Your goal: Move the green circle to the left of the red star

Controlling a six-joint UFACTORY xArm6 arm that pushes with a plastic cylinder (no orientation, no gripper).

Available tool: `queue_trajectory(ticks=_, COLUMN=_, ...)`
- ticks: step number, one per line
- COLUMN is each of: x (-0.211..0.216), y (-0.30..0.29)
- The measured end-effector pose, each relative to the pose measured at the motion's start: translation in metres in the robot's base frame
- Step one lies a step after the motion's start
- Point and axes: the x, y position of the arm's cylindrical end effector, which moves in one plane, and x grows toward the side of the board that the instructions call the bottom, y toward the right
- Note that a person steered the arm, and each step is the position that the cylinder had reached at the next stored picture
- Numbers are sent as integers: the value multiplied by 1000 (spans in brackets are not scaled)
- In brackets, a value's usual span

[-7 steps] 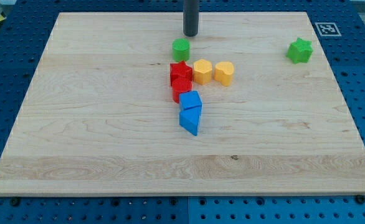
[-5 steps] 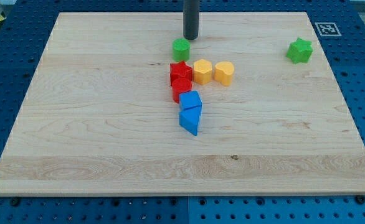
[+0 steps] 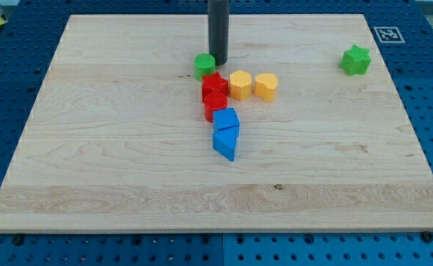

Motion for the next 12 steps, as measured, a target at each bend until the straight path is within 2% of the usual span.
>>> queue_trajectory(ticks=6, x=3, y=-17)
queue_trajectory(ticks=12, x=8, y=-68)
